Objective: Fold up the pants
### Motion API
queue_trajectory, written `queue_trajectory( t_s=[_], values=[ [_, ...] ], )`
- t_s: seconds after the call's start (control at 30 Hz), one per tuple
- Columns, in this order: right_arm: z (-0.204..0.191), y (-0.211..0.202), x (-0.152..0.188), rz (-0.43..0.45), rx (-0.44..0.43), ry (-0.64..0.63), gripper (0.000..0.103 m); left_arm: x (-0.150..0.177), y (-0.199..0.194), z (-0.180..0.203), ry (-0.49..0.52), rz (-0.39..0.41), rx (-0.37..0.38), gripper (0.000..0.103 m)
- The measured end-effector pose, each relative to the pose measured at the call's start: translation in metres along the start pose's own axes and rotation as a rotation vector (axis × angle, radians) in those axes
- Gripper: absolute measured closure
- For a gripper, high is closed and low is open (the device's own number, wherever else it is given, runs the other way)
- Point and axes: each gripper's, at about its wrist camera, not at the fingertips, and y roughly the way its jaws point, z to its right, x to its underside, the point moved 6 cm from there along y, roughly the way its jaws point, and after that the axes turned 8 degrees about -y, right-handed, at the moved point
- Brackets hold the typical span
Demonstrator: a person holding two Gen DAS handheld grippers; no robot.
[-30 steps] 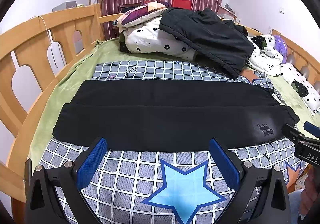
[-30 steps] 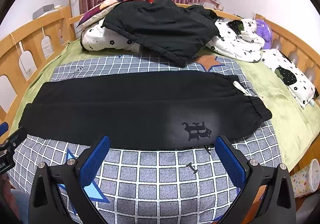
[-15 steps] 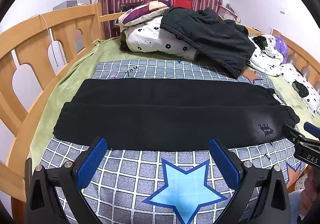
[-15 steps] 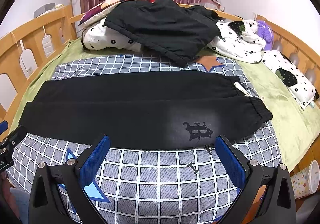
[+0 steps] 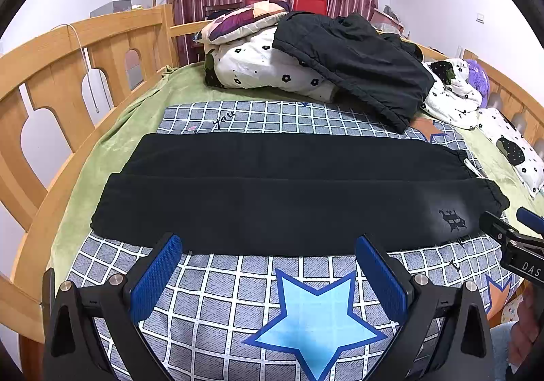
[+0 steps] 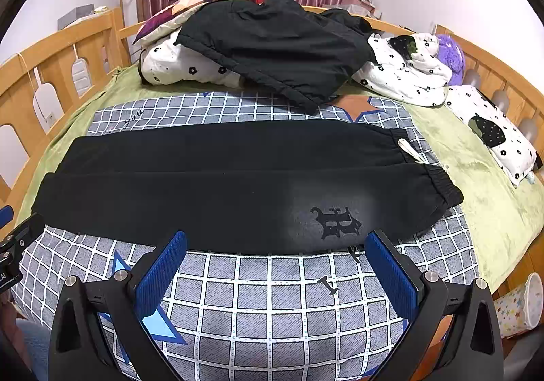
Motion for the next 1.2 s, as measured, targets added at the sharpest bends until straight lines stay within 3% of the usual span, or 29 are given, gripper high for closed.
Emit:
queue_trajectory(
  t_s=[1.2],
  values=[
    [-0.0042, -0.0034, 0.0025, 0.001, 0.011, -0.023, 0.0, 0.0022, -0.0044, -0.0041, -0.007, 0.002, 0.003, 0.0]
  ],
)
